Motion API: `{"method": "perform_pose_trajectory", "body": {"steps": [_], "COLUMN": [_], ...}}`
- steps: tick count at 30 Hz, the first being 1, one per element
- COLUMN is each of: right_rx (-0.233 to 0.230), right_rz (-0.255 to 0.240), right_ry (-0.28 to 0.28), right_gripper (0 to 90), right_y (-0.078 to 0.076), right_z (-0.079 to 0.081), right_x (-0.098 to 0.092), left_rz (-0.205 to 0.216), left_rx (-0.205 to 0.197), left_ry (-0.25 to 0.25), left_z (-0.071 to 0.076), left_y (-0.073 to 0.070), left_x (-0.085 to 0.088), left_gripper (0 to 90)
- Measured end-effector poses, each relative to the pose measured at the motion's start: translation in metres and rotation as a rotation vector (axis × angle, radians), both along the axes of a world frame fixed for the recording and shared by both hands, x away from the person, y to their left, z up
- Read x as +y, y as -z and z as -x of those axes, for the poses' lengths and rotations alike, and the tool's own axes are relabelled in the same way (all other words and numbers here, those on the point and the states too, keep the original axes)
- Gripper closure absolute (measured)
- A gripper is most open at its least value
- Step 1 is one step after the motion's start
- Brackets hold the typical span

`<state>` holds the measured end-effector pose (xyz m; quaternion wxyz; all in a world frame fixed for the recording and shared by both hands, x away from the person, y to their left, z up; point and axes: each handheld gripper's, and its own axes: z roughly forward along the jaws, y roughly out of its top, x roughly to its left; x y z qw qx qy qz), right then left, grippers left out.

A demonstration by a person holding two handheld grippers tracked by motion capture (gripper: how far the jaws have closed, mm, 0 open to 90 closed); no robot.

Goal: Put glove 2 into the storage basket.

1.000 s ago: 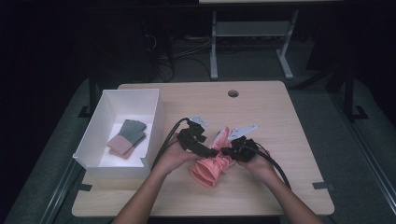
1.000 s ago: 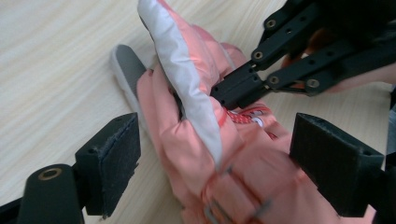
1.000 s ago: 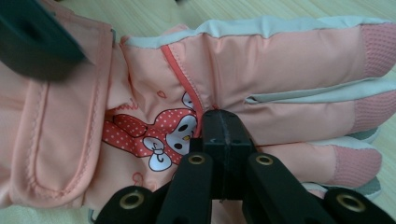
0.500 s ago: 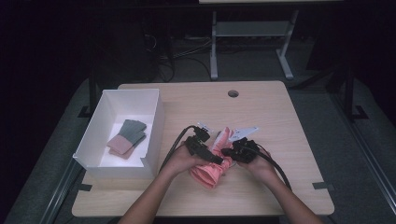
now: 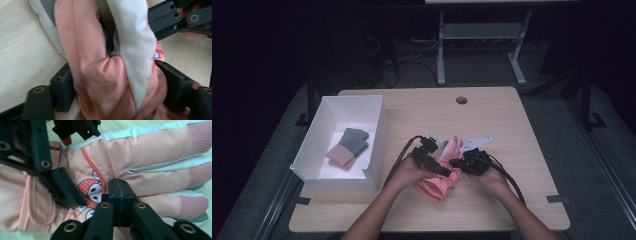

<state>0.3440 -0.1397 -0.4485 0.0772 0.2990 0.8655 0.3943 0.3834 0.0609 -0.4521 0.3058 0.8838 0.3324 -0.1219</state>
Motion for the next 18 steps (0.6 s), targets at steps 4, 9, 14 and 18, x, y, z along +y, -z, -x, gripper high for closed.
{"method": "perform_pose_trajectory", "body": {"steps": [4, 9, 14, 18], "right_rx": [0.007, 0.018, 0.010, -0.004], "right_rz": [-0.032, -0.055, -0.081, -0.089], "right_ry": [-0.002, -0.001, 0.033, 0.081], "right_gripper": [89.2, 76.5, 58.5, 43.2], "right_y": [-0.003, -0.013, -0.022, -0.021], "right_z": [0.000, 0.009, 0.019, 0.034], "right_x": [-0.006, -0.016, -0.038, -0.062], "left_rz": [0.050, 0.070, 0.103, 0.114], "left_rx": [0.046, 0.055, 0.082, 0.090], "left_ry": [-0.027, -0.032, -0.040, -0.038], "left_z": [-0.003, -0.004, -0.006, -0.007], "left_y": [0.003, 0.002, -0.001, -0.004], "left_x": [0.004, 0.006, 0.011, 0.014], "left_gripper": [42.9, 55.4, 61.2, 64.4]}}
